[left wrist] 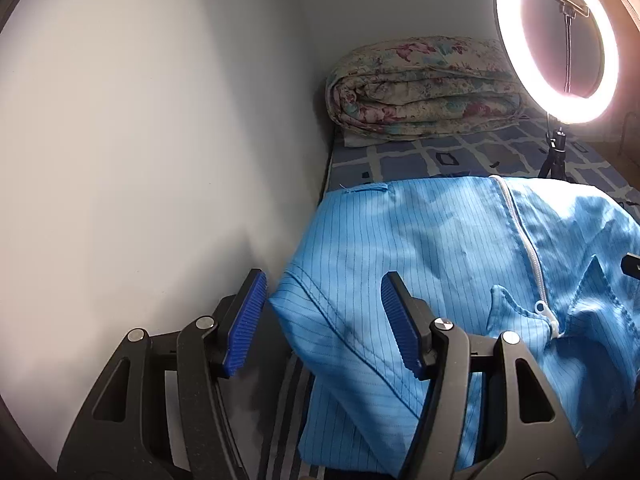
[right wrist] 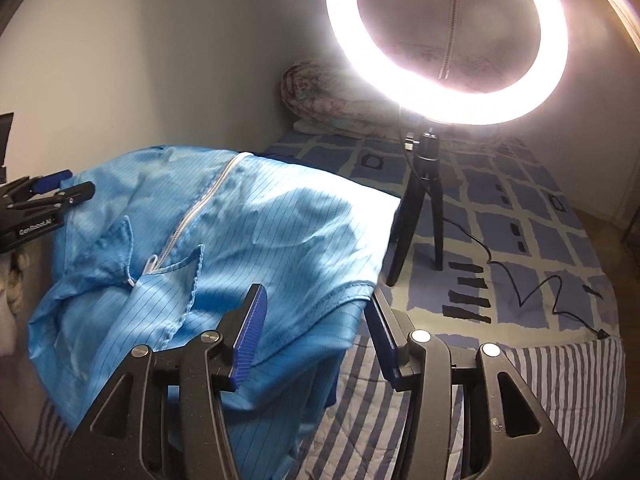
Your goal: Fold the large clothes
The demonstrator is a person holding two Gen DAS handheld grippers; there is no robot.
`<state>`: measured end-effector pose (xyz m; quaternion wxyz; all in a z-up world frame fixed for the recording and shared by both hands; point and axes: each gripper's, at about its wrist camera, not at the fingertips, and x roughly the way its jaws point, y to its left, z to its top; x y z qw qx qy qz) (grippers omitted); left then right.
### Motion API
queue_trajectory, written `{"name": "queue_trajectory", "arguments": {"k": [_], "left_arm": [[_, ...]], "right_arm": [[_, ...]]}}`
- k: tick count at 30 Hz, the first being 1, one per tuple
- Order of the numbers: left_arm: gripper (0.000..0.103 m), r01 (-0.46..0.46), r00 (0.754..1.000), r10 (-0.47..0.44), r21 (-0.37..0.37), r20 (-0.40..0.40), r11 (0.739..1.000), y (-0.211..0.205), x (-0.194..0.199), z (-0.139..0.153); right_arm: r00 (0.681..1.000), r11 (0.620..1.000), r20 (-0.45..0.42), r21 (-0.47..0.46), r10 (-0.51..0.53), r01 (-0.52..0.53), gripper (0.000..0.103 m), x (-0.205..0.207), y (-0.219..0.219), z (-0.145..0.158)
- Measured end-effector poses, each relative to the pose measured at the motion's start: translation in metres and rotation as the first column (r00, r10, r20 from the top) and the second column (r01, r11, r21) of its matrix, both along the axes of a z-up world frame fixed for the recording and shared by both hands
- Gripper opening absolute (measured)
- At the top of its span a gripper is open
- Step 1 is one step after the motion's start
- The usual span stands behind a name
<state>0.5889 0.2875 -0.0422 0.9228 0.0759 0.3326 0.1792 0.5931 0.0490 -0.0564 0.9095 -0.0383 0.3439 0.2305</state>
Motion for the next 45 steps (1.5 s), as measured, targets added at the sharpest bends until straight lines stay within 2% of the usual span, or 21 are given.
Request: {"name": "queue_trajectory", "arguments": {"k": [5, 10, 18, 21, 22, 25, 28, 32, 35, 38, 45], "left_arm": [[0.062, -0.015, 1.0, 0.015, 0.002, 0.024, 1.0, -0.007, -0.022, 0.015], [0.062, -0.002, 0.998, 0.001, 0.014, 0.06, 1.0, -0.026, -0.052, 0.044], [0.063, 0.074, 0.983, -0.075, 0.009, 0.168, 0.997, -0.078, -0.136, 0.123], [0.063, 0.11, 0.972, -0.109, 0.007, 0.206, 0.994, -0.1, -0.178, 0.154], [0.067, 0.123, 0.969, -0.122, 0.006, 0.215, 0.992, -0.107, -0.189, 0.162], [0.071, 0.163, 0.956, -0.161, 0.013, 0.245, 0.987, -0.13, -0.238, 0.189], [0.071, 0.195, 0.944, -0.191, 0.013, 0.27, 0.981, -0.149, -0.285, 0.211], [0.072, 0.228, 0.928, -0.227, 0.033, 0.296, 0.973, -0.176, -0.346, 0.235], [0.078, 0.243, 0.909, -0.247, 0.055, 0.336, 0.968, -0.194, -0.395, 0.256], [0.079, 0.266, 0.89, -0.271, 0.066, 0.366, 0.962, -0.207, -0.438, 0.275], [0.08, 0.314, 0.869, -0.309, 0.051, 0.386, 0.948, -0.225, -0.52, 0.298]], "right_arm": [[1.0, 1.0, 0.015, 0.004, -0.008, 0.007, 0.049, -0.012, -0.009, 0.011], [0.999, 1.0, 0.046, 0.023, -0.007, 0.006, 0.049, -0.036, -0.02, 0.034], [0.993, 1.0, 0.121, 0.03, -0.008, 0.005, 0.049, -0.107, -0.047, 0.091], [0.988, 0.998, 0.152, 0.055, -0.014, 0.005, 0.049, -0.151, -0.066, 0.126], [0.987, 0.998, 0.16, 0.058, -0.014, 0.004, 0.05, -0.162, -0.07, 0.133], [0.976, 0.998, 0.218, 0.061, -0.015, 0.001, 0.058, -0.216, -0.09, 0.166], [0.97, 0.998, 0.244, 0.064, -0.015, -0.001, 0.059, -0.264, -0.107, 0.189], [0.957, 0.999, 0.29, 0.047, 0.003, -0.018, 0.059, -0.33, -0.126, 0.211], [0.945, 0.999, 0.326, 0.045, 0.015, -0.031, 0.062, -0.379, -0.14, 0.229], [0.932, 0.997, 0.363, 0.054, 0.024, -0.047, 0.063, -0.427, -0.155, 0.248], [0.902, 0.997, 0.432, 0.065, 0.008, -0.041, 0.064, -0.504, -0.179, 0.279]]}}
